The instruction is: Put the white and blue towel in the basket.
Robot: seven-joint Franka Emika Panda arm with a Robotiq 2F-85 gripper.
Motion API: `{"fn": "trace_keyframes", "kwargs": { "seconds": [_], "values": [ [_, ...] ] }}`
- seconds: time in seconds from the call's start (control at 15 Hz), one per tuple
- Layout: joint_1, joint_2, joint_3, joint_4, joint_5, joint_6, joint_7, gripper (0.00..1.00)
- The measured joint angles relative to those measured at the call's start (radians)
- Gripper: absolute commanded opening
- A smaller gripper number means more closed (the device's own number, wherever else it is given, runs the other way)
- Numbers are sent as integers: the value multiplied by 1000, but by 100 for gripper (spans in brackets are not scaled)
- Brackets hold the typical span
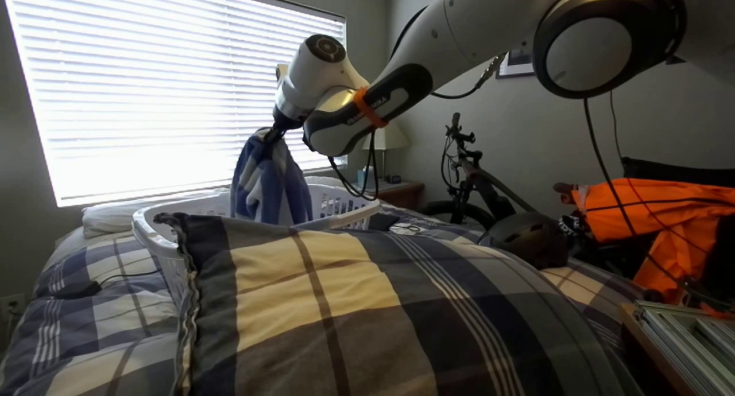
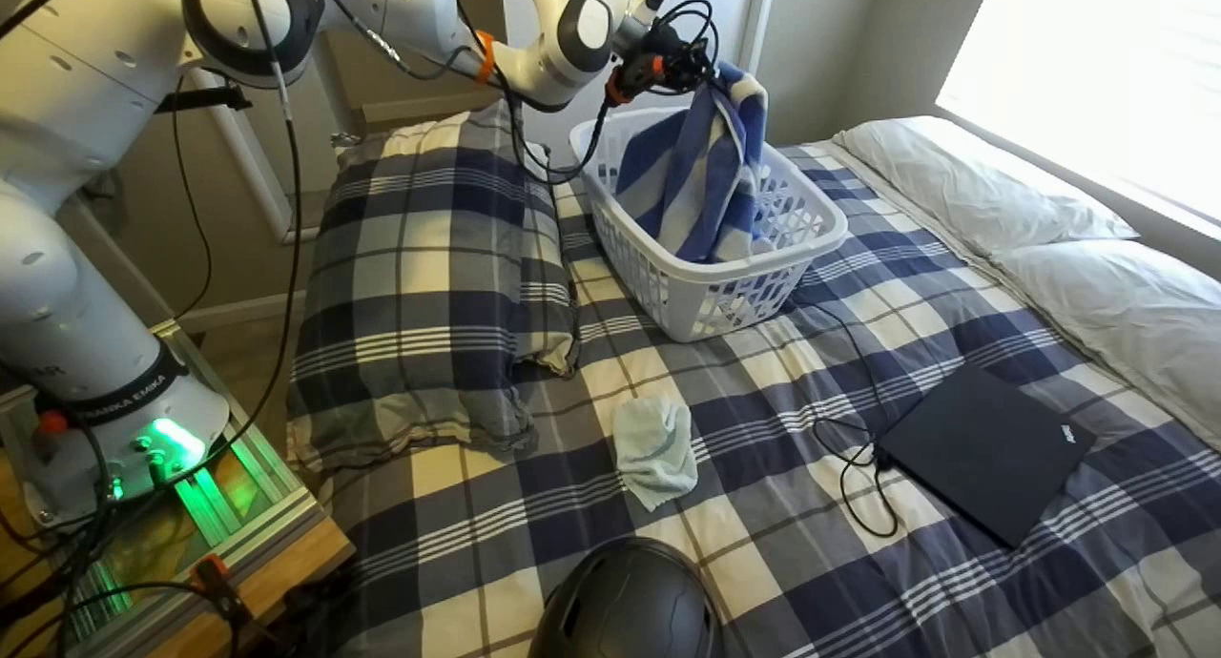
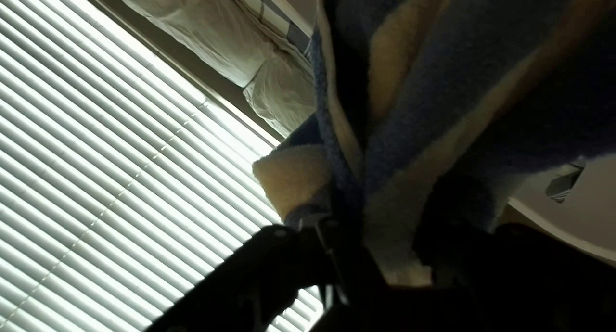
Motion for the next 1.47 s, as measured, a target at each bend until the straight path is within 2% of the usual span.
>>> {"fn": "trace_keyframes", "kwargs": {
  "seconds": [0.27,0.33,0.53,0.73,1.07,1.2,1.47],
  "values": [
    [-2,-48,62,-1,1,-102,-51,95],
    [-2,-71,85,-2,4,-158,-73,99],
    [-9,-147,173,-4,27,-372,-117,100],
    [-24,-205,234,-4,50,-577,-117,100],
    [-44,-259,255,-4,140,-845,-89,100],
    [-50,-275,255,-4,186,-932,-65,100],
    [-49,-273,254,-3,189,-939,-64,100]
  ]
}}
